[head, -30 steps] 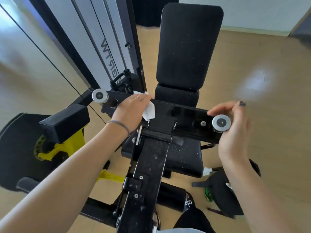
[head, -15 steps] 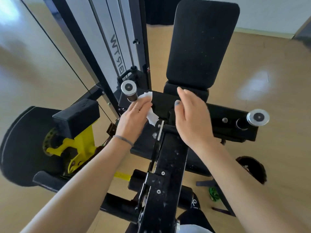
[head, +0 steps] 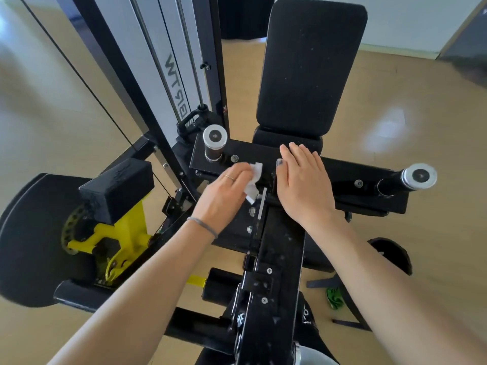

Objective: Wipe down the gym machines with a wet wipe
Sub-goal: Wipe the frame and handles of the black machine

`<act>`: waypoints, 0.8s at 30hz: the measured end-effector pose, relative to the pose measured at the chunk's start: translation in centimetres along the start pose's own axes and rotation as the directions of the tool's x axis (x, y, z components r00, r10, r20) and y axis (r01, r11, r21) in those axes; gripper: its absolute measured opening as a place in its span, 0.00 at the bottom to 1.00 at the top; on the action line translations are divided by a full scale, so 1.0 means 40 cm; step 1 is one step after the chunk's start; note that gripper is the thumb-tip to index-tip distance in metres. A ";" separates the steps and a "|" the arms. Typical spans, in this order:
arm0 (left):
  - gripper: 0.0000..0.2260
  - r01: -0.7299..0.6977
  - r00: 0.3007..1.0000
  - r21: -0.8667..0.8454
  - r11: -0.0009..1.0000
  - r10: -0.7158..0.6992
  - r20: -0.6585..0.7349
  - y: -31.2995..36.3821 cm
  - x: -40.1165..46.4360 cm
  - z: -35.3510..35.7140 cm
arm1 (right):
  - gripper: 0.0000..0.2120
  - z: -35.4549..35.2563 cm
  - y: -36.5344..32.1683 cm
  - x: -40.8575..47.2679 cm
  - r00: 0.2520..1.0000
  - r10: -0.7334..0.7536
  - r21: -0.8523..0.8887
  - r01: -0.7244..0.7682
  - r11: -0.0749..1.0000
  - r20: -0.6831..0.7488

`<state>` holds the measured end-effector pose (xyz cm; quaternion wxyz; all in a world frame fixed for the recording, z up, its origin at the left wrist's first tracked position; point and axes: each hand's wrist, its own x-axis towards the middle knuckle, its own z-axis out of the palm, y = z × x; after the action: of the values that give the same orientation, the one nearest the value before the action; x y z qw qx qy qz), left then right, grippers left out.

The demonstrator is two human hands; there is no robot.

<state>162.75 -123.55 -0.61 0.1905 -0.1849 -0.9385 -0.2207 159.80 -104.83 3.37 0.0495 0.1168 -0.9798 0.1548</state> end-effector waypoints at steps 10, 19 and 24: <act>0.09 -0.183 0.976 0.309 0.933 0.211 -0.060 -0.076 0.020 -0.020 | 0.25 0.010 -0.002 -0.001 0.999 0.022 0.016 -0.021 1.000 -0.032; 0.13 -0.335 0.941 0.249 0.909 0.338 0.033 -0.036 0.086 0.002 | 0.25 0.009 0.007 0.000 0.999 0.035 0.058 -0.032 0.998 -0.037; 0.11 -0.201 0.974 0.361 0.911 0.226 -0.029 -0.127 -0.006 -0.042 | 0.26 0.015 0.001 0.001 0.998 0.031 0.039 -0.029 0.999 -0.056</act>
<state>161.21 -128.64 -1.07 0.2764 -0.2412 -0.9298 -0.0314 159.72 -104.98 2.81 0.0724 0.0986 -0.9765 0.1776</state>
